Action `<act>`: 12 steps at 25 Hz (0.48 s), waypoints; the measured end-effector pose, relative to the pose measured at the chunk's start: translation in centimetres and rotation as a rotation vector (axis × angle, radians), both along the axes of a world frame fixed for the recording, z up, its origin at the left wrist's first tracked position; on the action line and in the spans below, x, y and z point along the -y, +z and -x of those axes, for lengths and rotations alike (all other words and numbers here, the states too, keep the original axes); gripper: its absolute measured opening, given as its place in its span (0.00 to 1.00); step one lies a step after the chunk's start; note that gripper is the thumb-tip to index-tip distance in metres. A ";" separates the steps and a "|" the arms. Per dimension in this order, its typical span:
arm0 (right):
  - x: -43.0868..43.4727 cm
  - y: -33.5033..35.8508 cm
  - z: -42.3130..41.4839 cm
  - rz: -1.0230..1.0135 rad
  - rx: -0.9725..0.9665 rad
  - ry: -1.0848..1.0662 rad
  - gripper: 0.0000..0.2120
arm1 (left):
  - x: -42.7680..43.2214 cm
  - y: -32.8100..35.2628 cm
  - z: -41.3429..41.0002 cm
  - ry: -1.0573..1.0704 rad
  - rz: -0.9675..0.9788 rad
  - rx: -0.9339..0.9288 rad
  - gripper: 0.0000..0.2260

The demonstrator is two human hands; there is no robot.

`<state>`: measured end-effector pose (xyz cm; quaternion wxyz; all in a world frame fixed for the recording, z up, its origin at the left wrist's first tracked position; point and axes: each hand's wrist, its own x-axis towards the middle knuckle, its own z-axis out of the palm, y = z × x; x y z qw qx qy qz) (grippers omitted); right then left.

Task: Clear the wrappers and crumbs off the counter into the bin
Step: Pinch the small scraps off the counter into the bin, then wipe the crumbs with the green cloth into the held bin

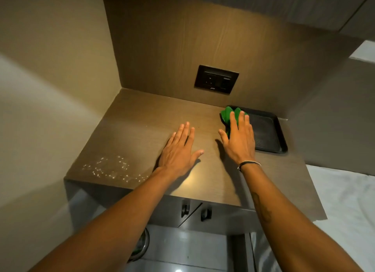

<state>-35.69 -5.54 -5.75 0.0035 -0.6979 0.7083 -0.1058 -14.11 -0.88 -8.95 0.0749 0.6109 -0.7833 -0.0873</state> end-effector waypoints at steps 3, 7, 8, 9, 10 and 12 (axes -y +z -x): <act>4.0 -0.9 2.1 -0.107 -0.009 0.016 0.32 | 1.0 -1.9 0.8 0.046 -0.094 -0.001 0.41; 5.5 -2.3 2.8 -0.199 0.083 0.002 0.34 | 0.6 -3.0 1.1 0.078 -0.059 0.072 0.43; 5.5 -2.7 2.8 -0.208 0.094 0.005 0.34 | 0.5 -3.0 1.1 0.081 -0.055 0.070 0.43; 5.5 -3.0 2.8 -0.206 0.096 0.007 0.35 | 0.5 -3.0 1.2 0.083 -0.050 0.071 0.43; 5.5 -3.2 2.9 -0.203 0.096 0.007 0.35 | 0.4 -2.9 1.2 0.084 -0.044 0.073 0.43; 5.7 -3.1 2.9 -0.202 0.115 0.002 0.34 | 0.4 -2.8 1.3 0.082 -0.035 0.074 0.42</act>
